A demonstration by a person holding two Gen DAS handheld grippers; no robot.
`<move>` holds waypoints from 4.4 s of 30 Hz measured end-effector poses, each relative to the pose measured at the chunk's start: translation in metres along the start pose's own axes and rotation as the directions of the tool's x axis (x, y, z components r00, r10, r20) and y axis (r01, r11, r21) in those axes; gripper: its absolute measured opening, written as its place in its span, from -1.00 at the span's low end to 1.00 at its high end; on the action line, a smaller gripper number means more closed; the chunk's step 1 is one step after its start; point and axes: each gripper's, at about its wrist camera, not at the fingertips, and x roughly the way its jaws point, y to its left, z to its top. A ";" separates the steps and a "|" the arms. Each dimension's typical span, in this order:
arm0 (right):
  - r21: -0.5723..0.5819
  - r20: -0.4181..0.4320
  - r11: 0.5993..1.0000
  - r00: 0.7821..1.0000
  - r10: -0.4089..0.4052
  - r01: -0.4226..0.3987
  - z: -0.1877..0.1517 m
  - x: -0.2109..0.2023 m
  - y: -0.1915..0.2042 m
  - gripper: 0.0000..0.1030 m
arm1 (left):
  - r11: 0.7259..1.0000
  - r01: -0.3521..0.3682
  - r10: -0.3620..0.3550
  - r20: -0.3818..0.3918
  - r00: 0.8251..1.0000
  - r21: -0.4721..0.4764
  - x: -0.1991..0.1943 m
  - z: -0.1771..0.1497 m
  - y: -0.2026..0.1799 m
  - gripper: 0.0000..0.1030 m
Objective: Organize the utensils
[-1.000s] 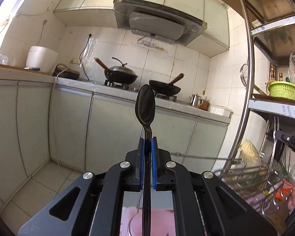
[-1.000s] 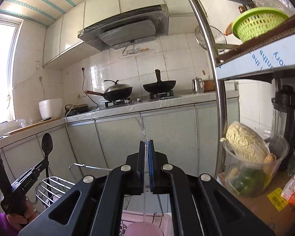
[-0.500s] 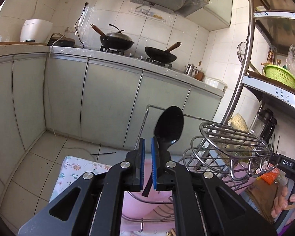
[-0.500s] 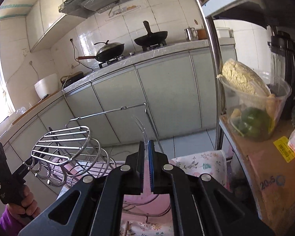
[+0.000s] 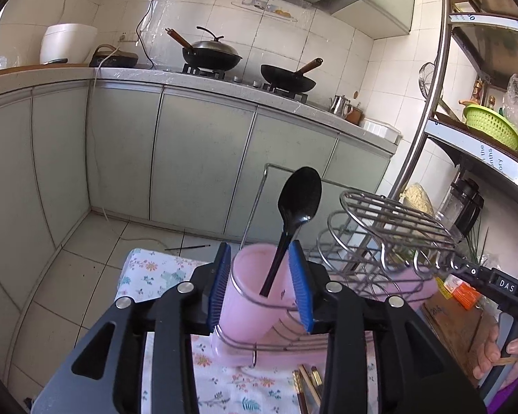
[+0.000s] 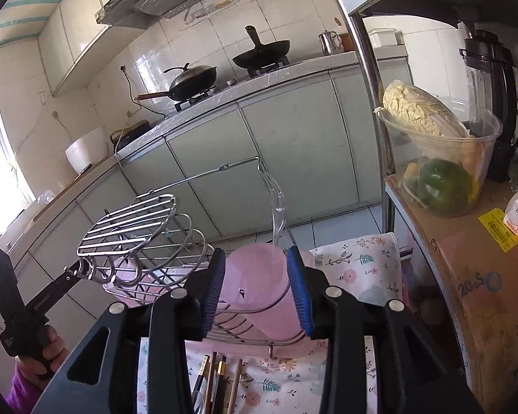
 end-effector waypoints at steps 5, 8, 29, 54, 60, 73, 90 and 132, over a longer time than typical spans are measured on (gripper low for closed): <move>0.005 -0.023 1.000 1.000 0.003 -0.003 -0.020 -0.015 0.003 -0.29 | 1.000 0.015 -0.014 -0.061 0.998 0.004 -0.017 -0.015 -0.002 -0.31; 0.018 -0.055 1.000 0.998 0.012 -0.011 -0.035 -0.019 0.003 -0.29 | 0.999 0.035 -0.034 -0.121 0.992 0.007 -0.020 -0.030 -0.005 -0.31; 0.075 -0.330 0.996 0.941 0.079 -0.057 -0.134 0.002 -0.003 -0.29 | 0.991 0.119 -0.066 -0.536 0.841 0.064 0.026 -0.144 -0.055 -0.31; 0.095 -0.424 0.992 0.899 0.111 -0.078 -0.147 0.038 -0.002 -0.29 | 0.990 0.089 -0.019 -0.529 0.849 0.107 0.039 -0.154 -0.060 -0.95; 0.156 -0.461 0.981 0.870 0.173 -0.112 -0.141 0.062 0.003 -0.35 | 0.993 0.097 -0.055 -0.487 0.871 0.061 0.027 -0.135 -0.049 -0.97; 0.118 -0.618 0.993 0.781 0.089 -0.020 -0.136 0.132 0.017 -0.72 | 0.996 0.091 -0.076 -0.433 0.898 0.014 0.012 -0.115 -0.022 -0.97; 0.135 -0.430 0.988 0.894 0.128 -0.077 -0.119 0.056 0.014 -0.87 | 0.997 0.082 -0.078 -0.345 0.935 -0.003 -0.017 -0.092 -0.016 -0.97; -0.148 0.290 0.988 0.957 0.005 0.040 0.077 -0.110 0.050 -0.88 | 0.998 0.063 -0.057 0.301 0.952 -0.011 -0.069 0.090 -0.036 -0.97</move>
